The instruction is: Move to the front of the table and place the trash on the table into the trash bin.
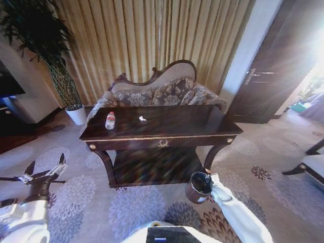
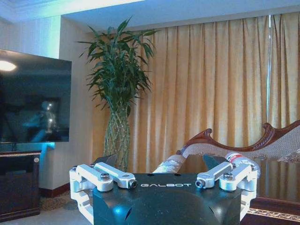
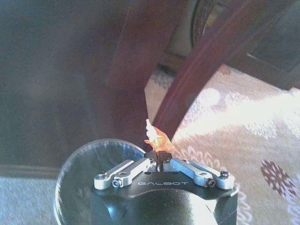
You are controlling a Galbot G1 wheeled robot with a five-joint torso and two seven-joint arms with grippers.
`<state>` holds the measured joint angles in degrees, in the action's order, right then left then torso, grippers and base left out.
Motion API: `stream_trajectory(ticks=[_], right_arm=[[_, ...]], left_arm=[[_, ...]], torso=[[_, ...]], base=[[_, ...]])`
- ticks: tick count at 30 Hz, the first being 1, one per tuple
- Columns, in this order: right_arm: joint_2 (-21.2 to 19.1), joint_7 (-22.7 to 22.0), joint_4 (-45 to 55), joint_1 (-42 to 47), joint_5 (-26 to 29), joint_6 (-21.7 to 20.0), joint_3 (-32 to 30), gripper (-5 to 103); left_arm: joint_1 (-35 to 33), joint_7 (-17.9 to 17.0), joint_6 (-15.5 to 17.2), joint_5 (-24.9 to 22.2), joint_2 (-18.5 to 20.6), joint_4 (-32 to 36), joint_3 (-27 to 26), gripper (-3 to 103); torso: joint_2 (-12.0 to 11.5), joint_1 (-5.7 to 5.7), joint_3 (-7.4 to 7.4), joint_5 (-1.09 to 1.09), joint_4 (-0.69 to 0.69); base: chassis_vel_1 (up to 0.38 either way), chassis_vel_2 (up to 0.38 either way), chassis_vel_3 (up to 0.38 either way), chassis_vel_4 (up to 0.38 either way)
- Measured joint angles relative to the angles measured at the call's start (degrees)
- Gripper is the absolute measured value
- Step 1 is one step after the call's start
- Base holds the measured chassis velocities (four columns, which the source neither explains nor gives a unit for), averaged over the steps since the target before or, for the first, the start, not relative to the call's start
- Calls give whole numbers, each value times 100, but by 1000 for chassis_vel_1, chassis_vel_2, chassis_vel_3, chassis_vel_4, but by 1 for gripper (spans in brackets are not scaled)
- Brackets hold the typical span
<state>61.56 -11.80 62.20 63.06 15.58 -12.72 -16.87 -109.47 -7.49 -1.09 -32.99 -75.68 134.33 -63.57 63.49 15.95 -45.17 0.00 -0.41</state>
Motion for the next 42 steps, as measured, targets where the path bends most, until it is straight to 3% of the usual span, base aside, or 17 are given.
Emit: stream_trajectory(ticks=[3, 15, 17, 18, 19, 21, 24, 25, 27, 30, 36, 42], right_arm=[[-1, 28, -29, 46, -26, 15, -40, 2], [-4, 77, 420, 212, -132, 26, -14, 50], [1, 76, 448, 201, -135, 32, -11, 50], [0, 69, 506, 195, -105, 50, -13, 61], [-12, 60, 614, 199, -22, 82, -27, 66], [-42, 46, 805, 227, 125, 111, -69, 66], [-200, 14, 1702, 442, 637, 135, -290, 83], [-200, 14, 1702, 442, 637, 135, -290, 83], [-325, -59, 2530, 635, 980, 140, -486, 93], [-414, -195, 3422, 829, 1261, 142, -718, 99], [-498, -230, 4617, 1108, 1366, 138, -927, 100], [-626, -513, 5777, 1134, 1744, -171, -824, 100]], left_arm=[[-3, 0, -3, 0, 7, -2, -11, 100], [47, 6, -4, 20, 2, -8, 62, 100], [40, 6, -4, 18, 2, -9, 48, 100], [35, 6, -4, 14, 1, -10, 36, 100], [31, 6, -7, 8, 1, -11, 24, 100], [29, 6, -10, 0, 2, -11, 15, 100], [32, 6, -14, -11, 19, -12, 11, 100], [32, 6, -14, -11, 19, -12, 11, 100], [39, 6, -16, -16, 27, -12, 14, 100], [43, 6, -18, -17, 18, -12, 27, 100], [37, 11, -28, -16, -5, -18, 40, 100], [48, 11, -59, -7, -2, -28, 2, 100]], torso=[[0, 0, 0, 0, 0], [0, 0, 0, 0, 0], [0, 0, 0, 0, 0], [0, 0, 0, 0, 0], [0, 0, 0, 1, 0], [0, 0, 0, 1, 2], [0, 0, 0, 0, -1], [0, 0, 0, 0, -1], [0, 0, 0, 0, 0], [1, 0, 1, -2, 2], [1, -1, 1, -1, 0], [1, -1, 1, -1, 1]], base=[[0, 0, 0, 0], [0, 0, 0, 0], [0, 0, 0, 0], [0, 0, 0, 0], [0, 0, 0, 0], [0, 0, 0, 0], [0, 0, 0, 0], [0, 0, 0, 0], [0, 0, 0, 0], [0, 0, 0, 0], [0, 0, 0, 0], [0, 0, 0, 0]])
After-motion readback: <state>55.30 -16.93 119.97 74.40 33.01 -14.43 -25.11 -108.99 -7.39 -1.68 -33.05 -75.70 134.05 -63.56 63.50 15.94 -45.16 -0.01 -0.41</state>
